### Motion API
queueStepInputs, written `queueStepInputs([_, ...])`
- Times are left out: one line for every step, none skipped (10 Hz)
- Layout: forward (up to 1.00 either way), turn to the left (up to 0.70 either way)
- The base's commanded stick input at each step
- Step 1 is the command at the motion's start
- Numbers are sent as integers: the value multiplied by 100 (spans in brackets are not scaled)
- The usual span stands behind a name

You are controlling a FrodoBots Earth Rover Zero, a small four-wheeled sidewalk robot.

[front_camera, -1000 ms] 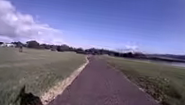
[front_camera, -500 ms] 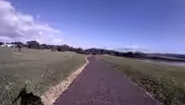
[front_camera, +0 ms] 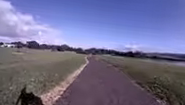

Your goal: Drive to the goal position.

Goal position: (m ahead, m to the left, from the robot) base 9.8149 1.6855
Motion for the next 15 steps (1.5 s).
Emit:
queueStepInputs([70,0])
queueStepInputs([70,0])
queueStepInputs([70,0])
queueStepInputs([70,0])
queueStepInputs([70,0])
queueStepInputs([70,0])
queueStepInputs([70,0])
queueStepInputs([70,0])
queueStepInputs([70,0])
queueStepInputs([70,0])
queueStepInputs([70,0])
queueStepInputs([70,0])
queueStepInputs([70,0])
queueStepInputs([70,0])
queueStepInputs([70,1])
